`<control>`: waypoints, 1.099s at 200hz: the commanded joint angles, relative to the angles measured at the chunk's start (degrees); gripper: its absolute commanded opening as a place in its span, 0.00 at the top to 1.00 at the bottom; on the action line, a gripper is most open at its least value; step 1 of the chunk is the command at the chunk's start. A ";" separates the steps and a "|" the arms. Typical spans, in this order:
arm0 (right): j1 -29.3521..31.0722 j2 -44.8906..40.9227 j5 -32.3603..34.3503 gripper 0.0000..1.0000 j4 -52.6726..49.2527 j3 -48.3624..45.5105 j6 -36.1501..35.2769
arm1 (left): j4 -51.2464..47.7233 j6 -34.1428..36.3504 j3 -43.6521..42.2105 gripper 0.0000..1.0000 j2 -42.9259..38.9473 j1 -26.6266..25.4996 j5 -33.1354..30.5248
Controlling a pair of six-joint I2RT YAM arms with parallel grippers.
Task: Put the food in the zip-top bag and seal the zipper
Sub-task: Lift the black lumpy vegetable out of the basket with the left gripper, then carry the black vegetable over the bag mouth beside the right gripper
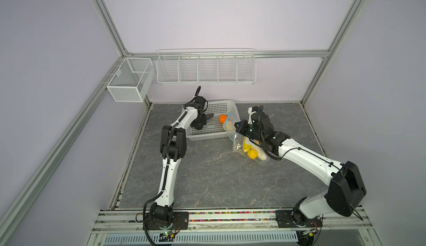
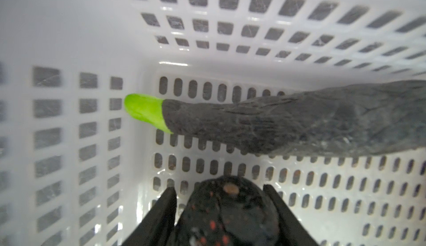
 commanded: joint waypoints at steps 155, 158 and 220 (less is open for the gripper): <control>0.35 0.62 0.00 0.94 0.16 1.61 -0.53 | 6.37 -7.18 -22.17 0.55 -23.92 -3.36 5.28; 0.35 0.55 0.09 0.94 0.16 1.57 -0.57 | 6.45 -7.22 -22.66 0.55 -24.68 -3.42 5.50; 0.75 0.65 0.26 0.94 0.42 1.55 -0.83 | 9.41 -8.35 -32.66 0.56 -38.58 -4.92 12.13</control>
